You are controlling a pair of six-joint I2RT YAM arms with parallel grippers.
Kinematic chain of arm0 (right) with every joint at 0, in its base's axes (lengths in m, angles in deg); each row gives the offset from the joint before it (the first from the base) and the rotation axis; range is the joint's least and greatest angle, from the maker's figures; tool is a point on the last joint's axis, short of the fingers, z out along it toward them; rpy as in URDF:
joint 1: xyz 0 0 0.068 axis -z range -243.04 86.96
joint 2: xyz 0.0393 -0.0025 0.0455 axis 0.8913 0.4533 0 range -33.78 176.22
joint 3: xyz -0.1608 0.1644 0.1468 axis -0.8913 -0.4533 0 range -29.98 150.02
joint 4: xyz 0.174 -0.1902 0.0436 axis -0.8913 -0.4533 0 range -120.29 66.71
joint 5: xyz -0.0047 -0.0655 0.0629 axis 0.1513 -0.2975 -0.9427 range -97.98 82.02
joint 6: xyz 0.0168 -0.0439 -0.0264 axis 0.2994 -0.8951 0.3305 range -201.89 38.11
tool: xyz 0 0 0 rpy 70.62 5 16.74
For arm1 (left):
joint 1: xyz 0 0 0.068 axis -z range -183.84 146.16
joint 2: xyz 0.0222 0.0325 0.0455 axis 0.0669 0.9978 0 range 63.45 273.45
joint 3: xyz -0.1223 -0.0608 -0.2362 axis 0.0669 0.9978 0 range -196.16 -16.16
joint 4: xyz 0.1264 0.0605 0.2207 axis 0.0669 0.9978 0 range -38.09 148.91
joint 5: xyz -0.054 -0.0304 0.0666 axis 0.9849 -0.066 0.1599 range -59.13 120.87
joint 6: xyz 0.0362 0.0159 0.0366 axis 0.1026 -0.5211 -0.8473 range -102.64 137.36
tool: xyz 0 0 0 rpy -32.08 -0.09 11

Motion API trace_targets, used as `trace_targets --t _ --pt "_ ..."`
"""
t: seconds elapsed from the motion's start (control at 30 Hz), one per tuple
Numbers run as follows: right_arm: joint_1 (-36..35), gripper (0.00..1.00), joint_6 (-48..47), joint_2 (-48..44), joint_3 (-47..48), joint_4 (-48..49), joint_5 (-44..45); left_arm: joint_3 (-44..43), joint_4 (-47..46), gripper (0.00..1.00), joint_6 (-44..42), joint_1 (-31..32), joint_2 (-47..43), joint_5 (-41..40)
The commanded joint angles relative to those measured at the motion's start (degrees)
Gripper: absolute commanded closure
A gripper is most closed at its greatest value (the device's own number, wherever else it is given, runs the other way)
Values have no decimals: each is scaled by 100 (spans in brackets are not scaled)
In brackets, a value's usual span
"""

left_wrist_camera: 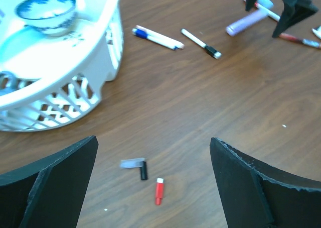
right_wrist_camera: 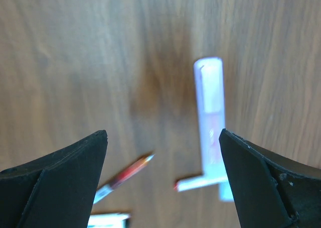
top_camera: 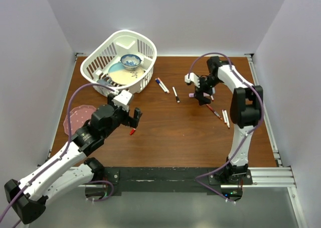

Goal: Open the pen caps

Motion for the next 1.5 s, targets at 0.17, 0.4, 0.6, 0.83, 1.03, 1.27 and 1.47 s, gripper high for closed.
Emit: trace_targets --t 0.17,0.4,0.6,0.83,1.03,1.27,1.47 --pt "-150 11 -75 921 1237 -662 713 71 -512 0 -135 -452 -199 265" --pt "-176 28 215 1264 1272 -381 995 79 -539 0 -126 -523 -207 327" --pt "-326 54 461 1194 904 181 1170 97 -556 0 -126 -549 -242 319" --pt "-388 89 927 887 324 1068 1083 123 -653 0 -82 -619 -216 582" --pt "-388 100 2094 -202 -273 1535 417 88 -854 0 399 -663 -251 986" --pt "-379 100 4195 -1890 -1038 1176 -1337 552 -3353 6 3525 -663 266 2252" --pt "-370 100 4802 -3066 -2215 1341 -2941 292 -4160 9 5543 20 1707 1263"
